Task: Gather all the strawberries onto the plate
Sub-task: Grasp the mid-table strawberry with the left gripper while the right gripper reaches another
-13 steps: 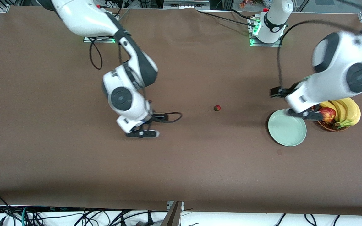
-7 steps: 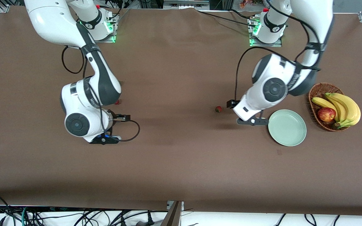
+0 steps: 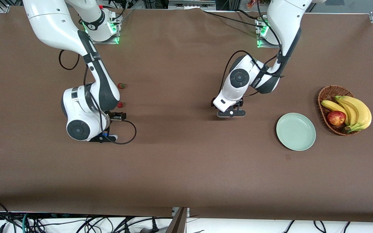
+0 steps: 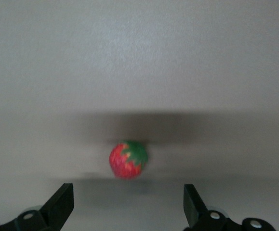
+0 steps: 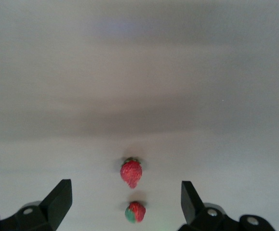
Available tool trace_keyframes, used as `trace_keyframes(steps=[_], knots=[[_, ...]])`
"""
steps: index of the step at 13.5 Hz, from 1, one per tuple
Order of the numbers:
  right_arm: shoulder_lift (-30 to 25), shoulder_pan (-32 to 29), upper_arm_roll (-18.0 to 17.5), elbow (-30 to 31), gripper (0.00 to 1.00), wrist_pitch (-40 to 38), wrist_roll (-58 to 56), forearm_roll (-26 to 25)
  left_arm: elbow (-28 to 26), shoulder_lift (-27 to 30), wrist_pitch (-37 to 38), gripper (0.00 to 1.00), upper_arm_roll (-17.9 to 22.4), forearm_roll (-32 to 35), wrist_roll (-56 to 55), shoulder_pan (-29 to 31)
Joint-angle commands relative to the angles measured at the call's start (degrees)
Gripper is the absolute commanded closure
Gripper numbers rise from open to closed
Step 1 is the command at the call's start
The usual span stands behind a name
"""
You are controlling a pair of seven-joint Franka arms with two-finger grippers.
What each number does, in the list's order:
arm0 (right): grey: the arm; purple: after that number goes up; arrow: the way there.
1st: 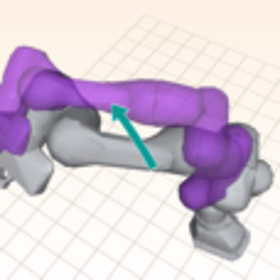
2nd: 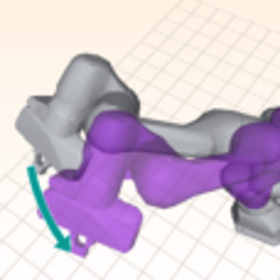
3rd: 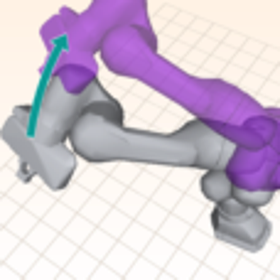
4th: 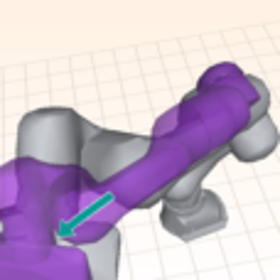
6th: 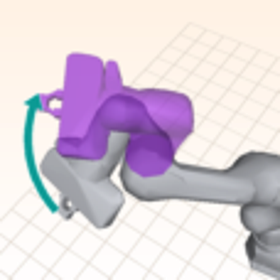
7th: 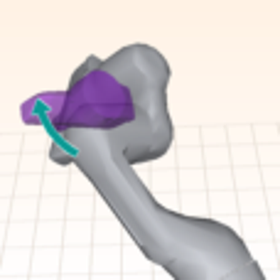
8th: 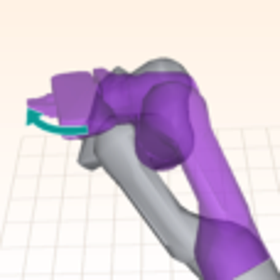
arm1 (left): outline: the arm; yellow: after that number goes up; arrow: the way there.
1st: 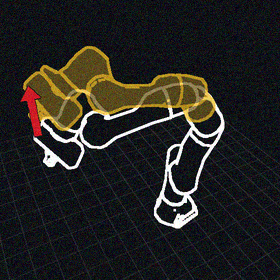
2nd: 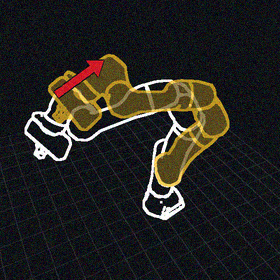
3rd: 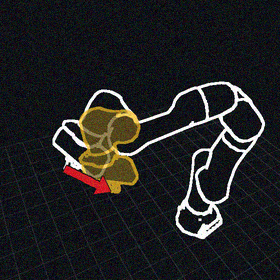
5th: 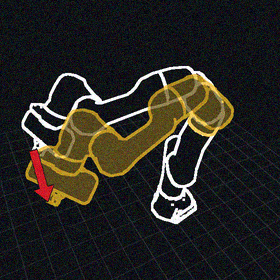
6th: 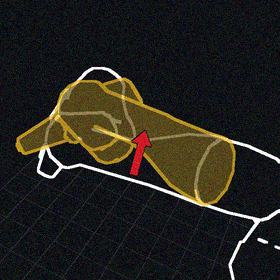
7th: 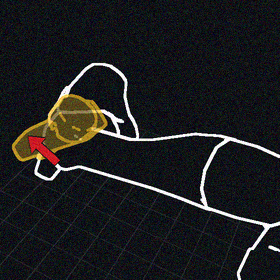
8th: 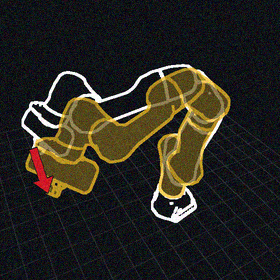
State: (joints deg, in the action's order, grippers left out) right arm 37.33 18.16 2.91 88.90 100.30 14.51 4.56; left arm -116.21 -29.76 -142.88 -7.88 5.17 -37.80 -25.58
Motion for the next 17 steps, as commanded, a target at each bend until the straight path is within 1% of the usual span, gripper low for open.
trace_keyframes(steps=[1,2,3,4,5,6,7,8,9,10,11,12,13,14,16,17], knots=[[-7.1,0.5,0.2,14.0,0.00,8.4,-0.7,-0.6,1.0,-2.0,-3.0,0.11,0.8,3.8,-1.1,0.2],[-8.1,0.5,0.0,17.3,0.00,11.0,-0.7,-0.5,1.3,-1.9,-3.0,0.21,0.8,3.8,-0.5,0.4],[-9.4,0.6,-0.1,21.4,0.00,14.8,-0.6,-0.4,1.4,-1.9,-3.0,0.39,0.8,3.8,-0.4,0.4],[-10.2,0.6,-0.2,24.6,0.00,18.4,-0.6,-0.4,1.4,-2.0,-3.0,0.59,0.8,3.8,-0.5,0.4],[-10.4,0.6,-0.2,26.9,0.00,21.1,-0.6,-0.3,1.3,-1.9,-3.0,0.74,0.7,3.8,-0.5,0.4],[-10.4,0.6,-0.3,28.2,0.00,23.2,-0.5,-0.3,1.3,-1.7,-2.8,0.79,0.7,3.8,-0.5,0.4],[-10.4,0.6,-0.8,29.0,0.00,24.7,-0.5,-0.2,1.4,-1.4,-2.5,0.92,0.7,3.9,-0.4,0.5],[-10.4,0.6,-1.1,29.5,0.00,25.4,-0.4,-0.2,1.4,-0.9,-2.1,0.97,0.7,3.9,-0.6,0.6],[-10.3,0.6,-1.2,29.8,0.00,25.6,-0.4,-0.1,1.4,0.5,-1.4,0.98,1.1,3.8,-0.7,0.7],[-10.3,0.6,-1.9,30.0,0.00,25.6,-0.4,-0.1,1.7,2.1,1.9,0.98,1.3,3.8,-0.7,1.6],[-10.3,0.6,-2.2,30.1,0.00,25.6,-0.4,-0.1,3.3,3.6,6.7,0.97,1.3,3.9,-0.3,3.1],[-10.3,0.6,-2.2,30.2,0.02,25.6,-0.4,-0.1,4.9,4.7,12.1,0.96,1.3,3.9,2.3,4.8],[-10.3,0.6,-2.2,30.2,0.24,25.5,-0.4,-0.1,7.2,5.4,17.5,0.95,1.3,3.9,7.3,6.7],[-10.3,0.6,-2.2,30.2,0.49,25.4,-0.4,-0.1,9.2,5.9,21.6,0.94,1.2,3.8,12.9,9.9],[-10.3,0.6,-2.2,30.1,0.81,25.0,-0.4,0.2,10.7,7.2,23.4,0.92,0.7,3.5,23.0,16.9],[-10.3,0.6,-2.2,30.0,0.92,24.9,-0.3,0.3,10.7,7.4,24.2,0.92,0.8,3.5,29.2,19.3]])
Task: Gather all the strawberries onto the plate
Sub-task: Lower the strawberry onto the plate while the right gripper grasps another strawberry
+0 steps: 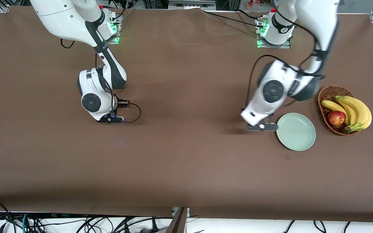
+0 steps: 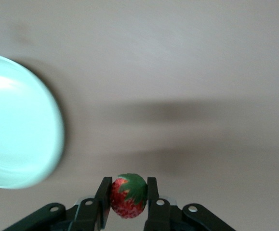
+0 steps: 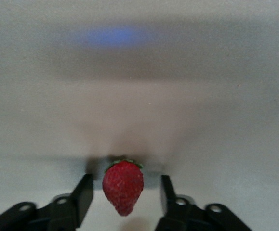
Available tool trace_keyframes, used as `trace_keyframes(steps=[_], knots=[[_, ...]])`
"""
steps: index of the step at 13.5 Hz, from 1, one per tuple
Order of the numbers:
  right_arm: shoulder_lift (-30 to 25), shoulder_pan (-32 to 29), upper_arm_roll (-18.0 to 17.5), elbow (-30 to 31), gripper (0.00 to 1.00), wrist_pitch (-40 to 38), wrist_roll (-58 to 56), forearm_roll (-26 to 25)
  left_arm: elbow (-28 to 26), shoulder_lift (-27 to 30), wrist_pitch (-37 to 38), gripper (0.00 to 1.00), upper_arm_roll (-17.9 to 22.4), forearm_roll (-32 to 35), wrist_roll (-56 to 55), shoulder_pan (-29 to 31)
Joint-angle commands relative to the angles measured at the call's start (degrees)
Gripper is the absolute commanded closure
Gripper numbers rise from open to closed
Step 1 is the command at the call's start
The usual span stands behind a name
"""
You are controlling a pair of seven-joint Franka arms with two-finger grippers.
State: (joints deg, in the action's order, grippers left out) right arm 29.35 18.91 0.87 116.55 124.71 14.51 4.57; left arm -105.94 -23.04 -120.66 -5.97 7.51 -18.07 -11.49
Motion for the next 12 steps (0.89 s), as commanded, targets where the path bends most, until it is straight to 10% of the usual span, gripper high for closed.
trace_keyframes(steps=[1,5,9,10,12], knots=[[-2.3,-0.1,-0.2,2.2,0.97,0.4,-0.3,0.3,0.4,0.7,2.7,0.90,-1.0,1.2,16.8,8.6],[-1.1,0.3,-1.0,-2.0,1.00,1.1,0.3,1.0,-0.5,-2.6,0.4,0.83,-1.1,1.5,35.5,17.0],[6.1,5.2,-1.5,-17.5,1.00,1.2,0.8,16.0,-1.1,-8.6,-4.9,0.76,-1.2,0.8,45.0,23.2],[8.0,6.9,-1.5,-21.1,1.00,1.3,3.3,18.9,-1.2,-8.8,-5.0,0.67,-1.2,0.8,45.4,23.0],[11.9,11.2,-1.5,-27.6,1.00,2.3,11.8,19.2,-1.2,-8.8,-5.0,0.00,-1.2,0.8,45.2,23.1]])
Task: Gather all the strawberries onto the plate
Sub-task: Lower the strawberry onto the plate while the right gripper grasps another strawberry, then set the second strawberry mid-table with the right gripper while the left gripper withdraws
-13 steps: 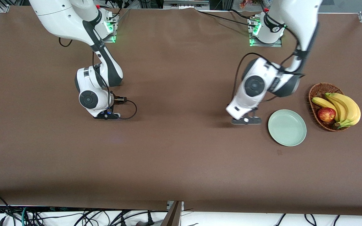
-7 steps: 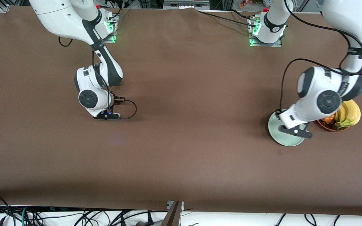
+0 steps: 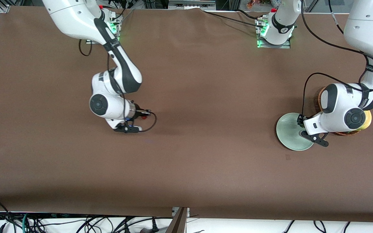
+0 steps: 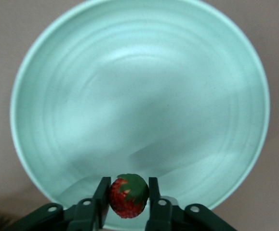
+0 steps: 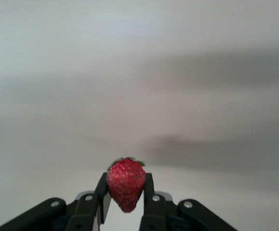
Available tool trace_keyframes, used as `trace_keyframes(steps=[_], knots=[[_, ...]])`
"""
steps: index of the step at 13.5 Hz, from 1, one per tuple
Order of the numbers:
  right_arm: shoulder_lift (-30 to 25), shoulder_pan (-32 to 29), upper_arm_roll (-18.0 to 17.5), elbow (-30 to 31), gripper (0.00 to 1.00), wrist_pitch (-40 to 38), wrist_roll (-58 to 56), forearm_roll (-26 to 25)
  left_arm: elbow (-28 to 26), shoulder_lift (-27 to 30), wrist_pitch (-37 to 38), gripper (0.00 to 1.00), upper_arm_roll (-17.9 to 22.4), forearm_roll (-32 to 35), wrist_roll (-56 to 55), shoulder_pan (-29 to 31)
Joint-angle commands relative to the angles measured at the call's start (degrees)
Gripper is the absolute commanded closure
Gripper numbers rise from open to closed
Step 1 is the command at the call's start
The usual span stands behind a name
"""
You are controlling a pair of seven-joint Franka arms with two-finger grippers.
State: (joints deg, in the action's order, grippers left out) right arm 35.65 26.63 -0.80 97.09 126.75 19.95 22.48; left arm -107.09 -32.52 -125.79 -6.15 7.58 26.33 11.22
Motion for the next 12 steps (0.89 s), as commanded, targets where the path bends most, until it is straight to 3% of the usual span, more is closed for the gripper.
trace_keyframes(steps=[1,8,12], knots=[[7.6,5.8,0.2,-11.4,1.00,1.7,10.7,1.2,0.0,0.7,0.2,0.00,-1.1,0.7,0.8,0.5],[18.0,19.9,0.1,-22.1,1.00,23.5,29.5,1.5,1.1,4.8,4.7,0.00,-2.2,0.6,-0.1,-0.3],[25.2,24.9,0.1,-30.7,1.00,30.2,38.7,1.4,1.1,5.8,5.5,0.00,-5.0,0.6,-4.2,-0.3]])
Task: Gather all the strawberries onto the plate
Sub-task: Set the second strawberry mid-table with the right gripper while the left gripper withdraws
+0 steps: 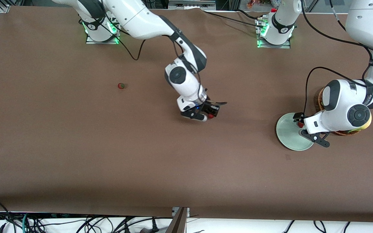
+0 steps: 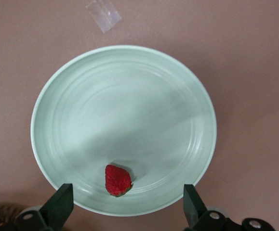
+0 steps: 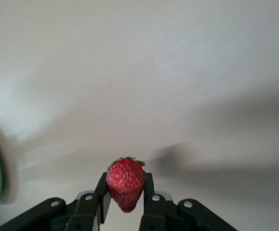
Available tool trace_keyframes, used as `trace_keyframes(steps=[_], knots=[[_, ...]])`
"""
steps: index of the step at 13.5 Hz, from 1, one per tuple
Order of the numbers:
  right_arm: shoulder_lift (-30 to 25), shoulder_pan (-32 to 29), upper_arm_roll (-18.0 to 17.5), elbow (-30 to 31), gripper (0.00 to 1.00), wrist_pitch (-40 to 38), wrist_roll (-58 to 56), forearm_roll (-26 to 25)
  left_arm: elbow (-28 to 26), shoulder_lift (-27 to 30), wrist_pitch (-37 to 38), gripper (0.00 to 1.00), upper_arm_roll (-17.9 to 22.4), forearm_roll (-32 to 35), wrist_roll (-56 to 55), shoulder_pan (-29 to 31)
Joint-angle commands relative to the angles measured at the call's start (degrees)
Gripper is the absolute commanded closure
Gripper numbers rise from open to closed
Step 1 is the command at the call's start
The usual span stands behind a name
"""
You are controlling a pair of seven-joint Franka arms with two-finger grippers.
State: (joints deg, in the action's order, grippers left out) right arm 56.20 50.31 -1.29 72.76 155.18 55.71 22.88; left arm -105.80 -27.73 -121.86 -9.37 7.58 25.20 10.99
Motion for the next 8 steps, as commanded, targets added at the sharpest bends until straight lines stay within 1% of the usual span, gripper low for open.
trace_keyframes(steps=[1,3,4,5,6,7,8], knots=[[5.7,2.2,0.6,-6.7,0.99,3.6,4.0,1.0,-0.2,1.3,2.4,0.00,-3.1,0.6,-6.2,-0.1],[7.0,3.6,0.6,-7.4,0.96,7.8,4.4,1.0,-0.2,1.3,2.6,0.00,-5.3,0.6,-11.7,-0.1],[7.0,3.8,0.6,-7.4,0.82,7.8,4.4,1.1,-0.2,1.3,2.6,0.00,-6.1,0.6,-13.1,-0.1],[7.0,3.8,0.7,-7.4,0.32,7.8,4.2,0.9,-0.2,1.3,2.6,0.00,-6.5,0.6,-14.4,-0.1],[6.8,3.9,0.9,-7.4,0.00,7.6,4.1,0.4,-0.2,1.3,2.6,0.00,-7.1,0.6,-16.0,-0.1],[6.2,3.7,1.0,-7.4,0.00,7.0,3.8,0.4,-0.2,1.3,2.6,0.00,-7.6,0.5,-17.4,-0.1],[5.0,3.3,1.2,-7.4,0.00,4.5,3.5,0.3,-0.2,1.2,2.6,0.00,-8.4,0.2,-19.1,-0.1]])
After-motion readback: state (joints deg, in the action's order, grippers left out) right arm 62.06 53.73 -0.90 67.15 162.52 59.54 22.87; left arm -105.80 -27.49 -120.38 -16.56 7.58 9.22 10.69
